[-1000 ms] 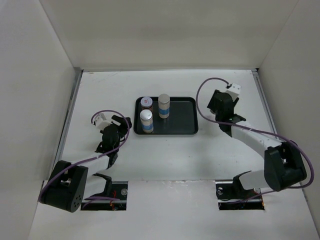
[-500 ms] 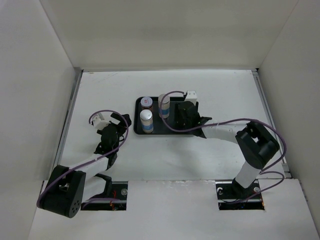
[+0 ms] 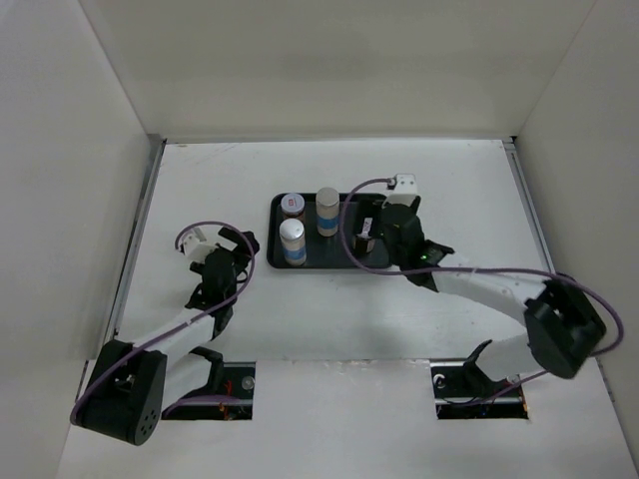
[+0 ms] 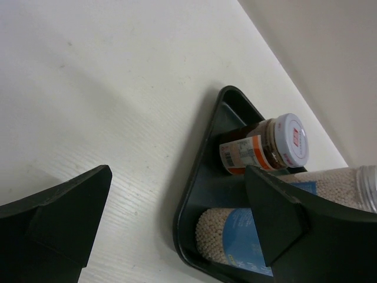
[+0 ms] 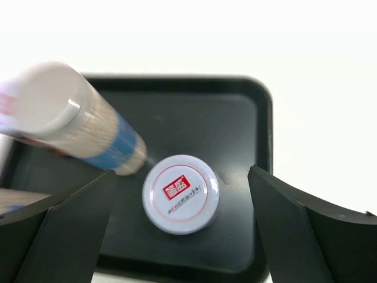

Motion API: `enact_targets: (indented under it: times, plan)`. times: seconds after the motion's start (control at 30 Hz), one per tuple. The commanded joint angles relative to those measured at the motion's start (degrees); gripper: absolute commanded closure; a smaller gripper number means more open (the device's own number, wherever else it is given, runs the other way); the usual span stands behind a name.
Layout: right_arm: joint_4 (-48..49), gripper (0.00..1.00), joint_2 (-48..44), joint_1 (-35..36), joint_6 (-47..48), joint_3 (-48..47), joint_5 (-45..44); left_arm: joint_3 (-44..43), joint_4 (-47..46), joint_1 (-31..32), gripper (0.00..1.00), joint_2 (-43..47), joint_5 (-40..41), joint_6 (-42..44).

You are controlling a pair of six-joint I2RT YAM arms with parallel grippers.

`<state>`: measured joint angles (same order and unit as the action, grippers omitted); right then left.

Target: Organize the condiment bottles

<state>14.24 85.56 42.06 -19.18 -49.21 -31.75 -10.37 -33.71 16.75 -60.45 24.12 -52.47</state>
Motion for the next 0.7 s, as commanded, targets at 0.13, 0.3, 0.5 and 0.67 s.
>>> enact_targets:
  times: [0.13,0.3,0.5,0.67]
  plan:
    - [5.71,0.00,-17.96,-1.59,-6.73,11.84,-10.33,-7.37,14.28,-1.85,0.00,-0.55,4.89,-4.05]
    - [7.12,0.00,-19.47,-4.92,-11.84,18.35,-13.52,-13.17,21.92,-2.21,0.00,-0.72,4.10,-2.99]
    - [6.68,0.00,-18.50,-7.39,-14.83,18.89,-10.27,-26.00,34.58,-2.82,0.00,-2.22,2.33,1.40]
    - [8.96,0.00,-17.01,-7.39,-14.83,19.68,-10.00,-29.18,37.67,-2.65,0.00,-2.83,2.42,1.66]
